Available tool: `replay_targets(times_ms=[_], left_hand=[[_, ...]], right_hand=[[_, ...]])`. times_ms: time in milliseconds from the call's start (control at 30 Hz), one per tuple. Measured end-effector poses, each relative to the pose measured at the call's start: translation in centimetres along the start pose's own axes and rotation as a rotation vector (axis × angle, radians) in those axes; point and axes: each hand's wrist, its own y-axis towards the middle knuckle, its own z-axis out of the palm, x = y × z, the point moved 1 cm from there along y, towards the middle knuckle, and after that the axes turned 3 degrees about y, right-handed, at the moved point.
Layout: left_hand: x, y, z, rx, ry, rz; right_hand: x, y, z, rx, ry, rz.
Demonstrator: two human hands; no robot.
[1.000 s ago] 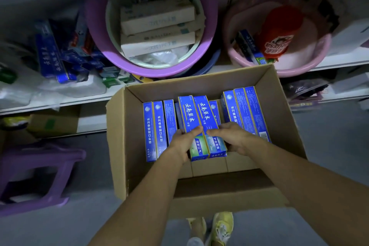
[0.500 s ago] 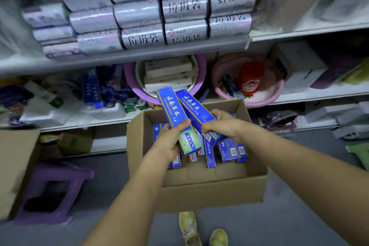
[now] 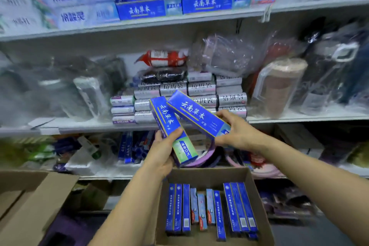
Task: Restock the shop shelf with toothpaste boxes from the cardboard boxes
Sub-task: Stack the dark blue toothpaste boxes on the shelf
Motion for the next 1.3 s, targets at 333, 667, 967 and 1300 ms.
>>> replay_targets(times_ms=[333,667,967,1300], left_hand=[[-9.5,-1.3,0.5,0.017,-0.024,0.164],[-18.8,1.7,2.1,0.027,-0.114,0.317],[-27.4,5.7,0.7,0.028,-0.183,0.388],[-30.8,11.4,0.1,0.049,-0.182,0.377]], right_hand=[[8.6,2.4,-3.2,-0.023,-0.125,-0.211],[18.0,9.1,-7.3,-0.213,-0.435,-0.438],[24.8,17.8,-9.8,-0.418,-0.793,-0.488],[28.0,28.1,-10.4,-0.404,-0.906,-0.384]])
